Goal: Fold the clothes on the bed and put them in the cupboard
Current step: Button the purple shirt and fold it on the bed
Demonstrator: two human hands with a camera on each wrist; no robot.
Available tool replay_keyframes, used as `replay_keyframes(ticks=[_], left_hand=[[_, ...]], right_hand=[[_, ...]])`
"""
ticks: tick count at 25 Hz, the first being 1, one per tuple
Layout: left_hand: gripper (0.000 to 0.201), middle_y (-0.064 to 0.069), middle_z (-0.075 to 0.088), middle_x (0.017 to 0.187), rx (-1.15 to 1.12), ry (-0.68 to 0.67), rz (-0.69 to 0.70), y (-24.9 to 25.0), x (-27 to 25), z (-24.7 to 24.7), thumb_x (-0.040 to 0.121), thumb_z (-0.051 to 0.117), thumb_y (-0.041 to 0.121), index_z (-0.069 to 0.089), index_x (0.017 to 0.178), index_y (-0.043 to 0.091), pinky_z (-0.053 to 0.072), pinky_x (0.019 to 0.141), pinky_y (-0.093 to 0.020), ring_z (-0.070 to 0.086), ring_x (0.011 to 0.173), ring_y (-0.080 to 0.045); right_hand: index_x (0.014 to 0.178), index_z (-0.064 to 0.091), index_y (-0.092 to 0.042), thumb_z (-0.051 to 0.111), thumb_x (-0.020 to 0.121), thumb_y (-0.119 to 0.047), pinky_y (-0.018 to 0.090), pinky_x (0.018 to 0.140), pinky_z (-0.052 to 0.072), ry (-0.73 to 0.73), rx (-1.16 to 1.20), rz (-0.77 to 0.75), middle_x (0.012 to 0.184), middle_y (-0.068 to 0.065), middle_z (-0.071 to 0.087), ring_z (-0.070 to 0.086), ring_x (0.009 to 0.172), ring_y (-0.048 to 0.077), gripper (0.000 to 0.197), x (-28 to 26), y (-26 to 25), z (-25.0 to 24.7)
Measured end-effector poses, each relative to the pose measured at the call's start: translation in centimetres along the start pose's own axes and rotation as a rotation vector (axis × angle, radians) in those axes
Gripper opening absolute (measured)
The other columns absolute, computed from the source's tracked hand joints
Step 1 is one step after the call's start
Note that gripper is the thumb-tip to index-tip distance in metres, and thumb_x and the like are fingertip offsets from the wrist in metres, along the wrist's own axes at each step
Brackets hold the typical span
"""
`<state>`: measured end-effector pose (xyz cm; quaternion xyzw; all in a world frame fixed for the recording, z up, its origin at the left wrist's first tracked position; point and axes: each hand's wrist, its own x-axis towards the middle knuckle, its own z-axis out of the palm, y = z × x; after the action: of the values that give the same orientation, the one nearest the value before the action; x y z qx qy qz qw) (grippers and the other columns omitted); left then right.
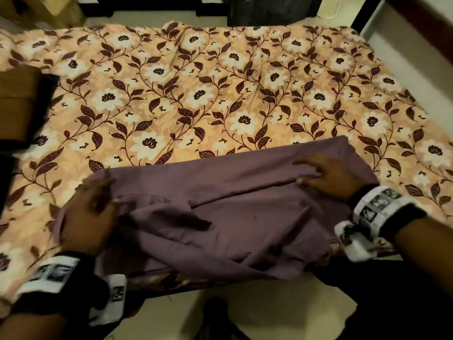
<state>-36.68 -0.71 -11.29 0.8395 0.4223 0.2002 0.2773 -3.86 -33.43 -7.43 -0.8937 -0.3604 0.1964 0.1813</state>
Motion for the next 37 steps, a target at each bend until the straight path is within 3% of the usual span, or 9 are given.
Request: replay_keyframes(ticks=[4,10,13,15,21,25,28,32,37], left_hand=[[0.044,-0.011,0.057,0.132,0.35,-0.216,0.237,1.6,-4.7,0.4,0.072,0.062,0.019,0.067,0.115,0.027,0.043,0.094,-0.054,0.052,0.115,-0.043],[0.044,-0.002,0.062,0.109,0.463,-0.635,0.264,1.0,-8.3,3.3,0.064,0.048,0.044,0.067,0.103,0.037,0.048,0.084,-0.039,0.06,0.099,-0.032],[0.023,-0.001,0.062,0.092,0.142,-0.539,0.207,0.9,-9.0,1.0,0.066,0.06,0.031,0.075,0.081,0.022,0.049,0.078,-0.032,0.063,0.09,-0.028],[0.008,0.008,0.063,0.081,-0.12,-0.365,0.124,0.4,-9.2,-0.9,0.072,0.069,0.014,0.07,0.073,0.022,0.048,0.073,-0.023,0.063,0.077,-0.014],[0.037,0.013,0.058,0.052,-0.42,-0.087,-0.085,-0.8,-10.1,-3.2,0.081,0.067,-0.009,0.053,0.06,0.019,0.04,0.054,-0.009,0.054,0.053,-0.002],[0.03,0.007,0.065,0.075,-0.473,-0.043,-0.083,-2.1,-8.7,-3.4,0.087,0.066,-0.001,0.061,0.072,0.025,0.047,0.067,-0.024,0.059,0.073,-0.012],[0.023,0.014,0.063,0.074,-0.347,-0.03,0.086,-1.9,-8.3,-3.8,0.086,0.07,0.024,0.058,0.069,0.036,0.046,0.066,-0.029,0.058,0.073,0.0],[0.034,-0.001,0.062,0.116,0.0,-0.049,0.254,0.2,-5.4,-3.2,0.082,0.054,0.051,0.062,0.07,0.02,0.033,0.098,-0.05,0.051,0.111,-0.027],[0.038,0.013,0.047,0.061,0.206,-0.288,0.501,3.8,0.4,-1.3,0.085,0.039,0.066,0.04,0.065,0.034,0.044,0.075,-0.042,0.05,0.06,-0.018]], right_hand=[[0.119,0.062,-0.027,0.052,0.085,-0.054,0.036,0.091,0.043,-0.425,-0.296,-0.452,0.119,-0.002,0.057,0.055,0.108,0.02,0.044,-7.5,-7.6,7.7],[0.103,0.061,-0.029,0.075,0.059,-0.057,0.047,0.089,0.035,-0.462,-0.639,-0.19,0.103,0.004,0.06,0.058,0.098,0.028,0.053,-12.1,-11.7,14.7],[0.08,0.05,-0.031,0.055,0.057,-0.047,0.036,0.073,0.028,-0.422,-0.481,-0.252,0.069,-0.008,0.061,0.063,0.065,0.017,0.028,-12.3,-12.4,15.6],[0.091,0.046,-0.028,0.036,0.07,-0.042,0.036,0.08,0.034,-0.358,-0.295,-0.336,0.086,-0.001,0.068,0.066,0.083,0.02,0.027,-12.7,-14.5,15.5],[0.111,0.061,-0.014,0.078,0.077,-0.024,0.019,0.079,0.045,-0.549,0.073,-0.278,0.107,-0.003,0.064,0.06,0.094,0.01,0.04,-12.1,-15.6,12.3],[0.086,0.071,-0.017,0.079,0.078,-0.022,0.02,0.07,0.046,-0.751,-0.075,-0.169,0.081,-0.006,0.067,0.055,0.059,-0.009,0.012,-12.5,-12.2,6.4],[0.09,0.068,-0.017,0.07,0.085,-0.033,0.018,0.069,0.049,-0.663,-0.006,-0.08,0.087,-0.002,0.07,0.061,0.069,0.0,0.017,-13.2,-11.5,-0.5],[0.087,0.067,-0.022,0.068,0.083,-0.033,0.021,0.068,0.05,-0.7,0.103,0.003,0.08,-0.001,0.067,0.063,0.071,0.009,0.012,-13.2,-9.8,-6.4],[0.077,0.071,-0.02,0.064,0.089,-0.017,0.024,0.065,0.049,-0.62,0.118,0.065,0.071,0.0,0.067,0.061,0.064,0.009,0.014,-7.0,-3.9,-9.1]])
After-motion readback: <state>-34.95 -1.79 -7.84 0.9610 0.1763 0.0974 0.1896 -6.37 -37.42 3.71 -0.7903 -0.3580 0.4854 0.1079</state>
